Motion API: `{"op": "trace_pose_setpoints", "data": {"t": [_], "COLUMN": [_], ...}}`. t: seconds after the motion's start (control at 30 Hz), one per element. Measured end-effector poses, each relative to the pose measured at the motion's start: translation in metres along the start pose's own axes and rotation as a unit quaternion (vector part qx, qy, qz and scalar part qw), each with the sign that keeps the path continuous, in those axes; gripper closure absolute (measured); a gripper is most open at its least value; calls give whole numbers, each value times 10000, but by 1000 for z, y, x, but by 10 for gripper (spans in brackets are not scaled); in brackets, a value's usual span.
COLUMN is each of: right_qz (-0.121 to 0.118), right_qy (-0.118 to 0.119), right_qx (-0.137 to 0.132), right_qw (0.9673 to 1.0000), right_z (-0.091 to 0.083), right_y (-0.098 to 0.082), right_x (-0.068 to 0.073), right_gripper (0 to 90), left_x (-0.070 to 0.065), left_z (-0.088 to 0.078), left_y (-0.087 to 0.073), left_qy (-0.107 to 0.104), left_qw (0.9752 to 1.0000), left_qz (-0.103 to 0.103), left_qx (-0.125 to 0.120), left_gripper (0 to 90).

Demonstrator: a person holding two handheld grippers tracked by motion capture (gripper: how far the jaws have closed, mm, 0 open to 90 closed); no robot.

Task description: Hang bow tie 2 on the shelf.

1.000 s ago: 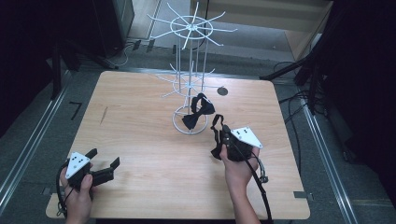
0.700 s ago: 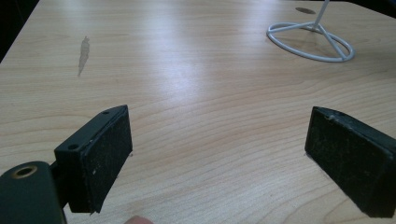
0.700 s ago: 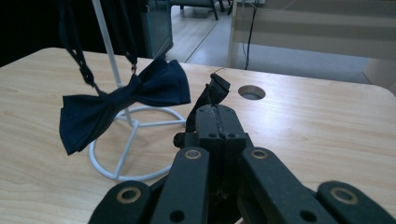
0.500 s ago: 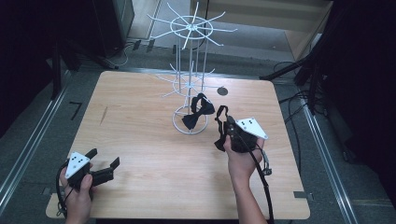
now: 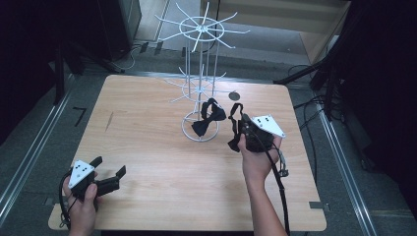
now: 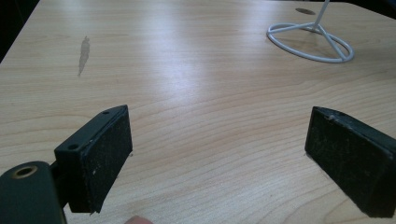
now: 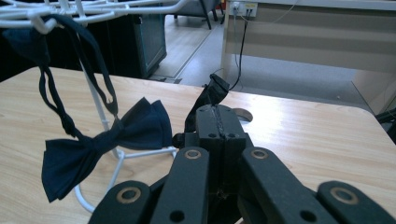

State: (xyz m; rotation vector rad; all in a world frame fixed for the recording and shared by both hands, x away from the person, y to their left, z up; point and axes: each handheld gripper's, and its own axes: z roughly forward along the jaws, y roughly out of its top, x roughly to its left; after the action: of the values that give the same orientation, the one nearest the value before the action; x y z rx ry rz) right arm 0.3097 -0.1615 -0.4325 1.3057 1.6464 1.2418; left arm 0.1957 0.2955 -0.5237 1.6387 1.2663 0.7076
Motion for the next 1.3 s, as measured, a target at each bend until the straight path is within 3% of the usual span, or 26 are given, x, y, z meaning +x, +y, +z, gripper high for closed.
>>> {"op": "trace_pose_setpoints", "data": {"t": [1.3], "right_qz": [86], "right_qy": [-122], "right_qx": [-111], "right_qw": [9998], "right_z": [15], "right_y": [29], "right_x": [-6], "right_gripper": [900], "left_x": [0], "left_z": [0], "left_y": [0], "left_qy": [2], "left_qw": [10000], "left_qz": [-4], "left_qx": [2], "left_gripper": [82]}}
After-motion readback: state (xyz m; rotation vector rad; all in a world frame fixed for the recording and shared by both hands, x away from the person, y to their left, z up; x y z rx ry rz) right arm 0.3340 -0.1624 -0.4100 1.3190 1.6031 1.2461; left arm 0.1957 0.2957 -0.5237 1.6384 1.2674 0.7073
